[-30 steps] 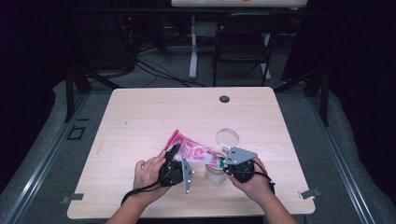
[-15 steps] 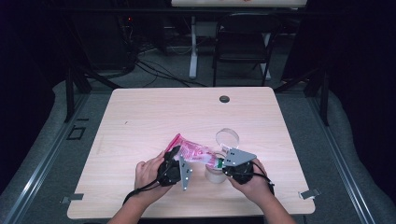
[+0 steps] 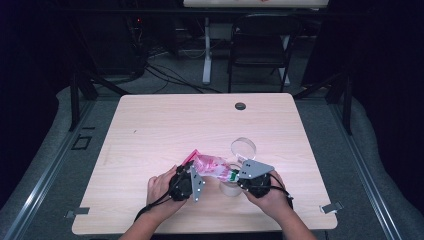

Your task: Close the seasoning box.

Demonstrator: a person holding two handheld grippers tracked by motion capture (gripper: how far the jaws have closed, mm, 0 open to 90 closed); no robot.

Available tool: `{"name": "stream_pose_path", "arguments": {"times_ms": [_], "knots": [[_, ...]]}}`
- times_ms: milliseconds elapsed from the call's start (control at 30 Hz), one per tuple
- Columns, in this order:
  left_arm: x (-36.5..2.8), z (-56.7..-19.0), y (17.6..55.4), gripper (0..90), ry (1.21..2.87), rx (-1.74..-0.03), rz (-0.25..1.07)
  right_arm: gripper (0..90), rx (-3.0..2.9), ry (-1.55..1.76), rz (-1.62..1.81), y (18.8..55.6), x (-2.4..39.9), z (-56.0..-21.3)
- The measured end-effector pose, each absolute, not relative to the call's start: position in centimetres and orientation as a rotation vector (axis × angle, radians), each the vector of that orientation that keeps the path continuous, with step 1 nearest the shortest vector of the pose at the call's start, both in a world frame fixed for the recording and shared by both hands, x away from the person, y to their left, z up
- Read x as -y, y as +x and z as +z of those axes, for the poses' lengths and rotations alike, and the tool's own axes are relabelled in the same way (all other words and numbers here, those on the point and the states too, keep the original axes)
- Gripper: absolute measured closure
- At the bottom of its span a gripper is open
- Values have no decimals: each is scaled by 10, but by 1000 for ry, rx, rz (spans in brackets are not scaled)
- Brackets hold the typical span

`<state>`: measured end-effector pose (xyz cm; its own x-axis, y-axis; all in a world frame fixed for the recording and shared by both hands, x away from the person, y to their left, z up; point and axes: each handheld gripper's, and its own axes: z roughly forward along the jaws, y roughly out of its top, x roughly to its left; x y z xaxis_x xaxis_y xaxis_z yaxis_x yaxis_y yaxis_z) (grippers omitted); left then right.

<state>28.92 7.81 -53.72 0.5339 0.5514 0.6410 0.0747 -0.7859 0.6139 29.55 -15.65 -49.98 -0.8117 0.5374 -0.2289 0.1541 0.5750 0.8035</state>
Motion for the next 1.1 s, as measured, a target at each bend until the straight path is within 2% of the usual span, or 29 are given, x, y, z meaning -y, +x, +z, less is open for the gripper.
{"name": "stream_pose_path", "arguments": {"times_ms": [1100], "knots": [[-76,-557,298,749,2300,-582,959,900,-2364,530,1099,293,147,-500]]}}
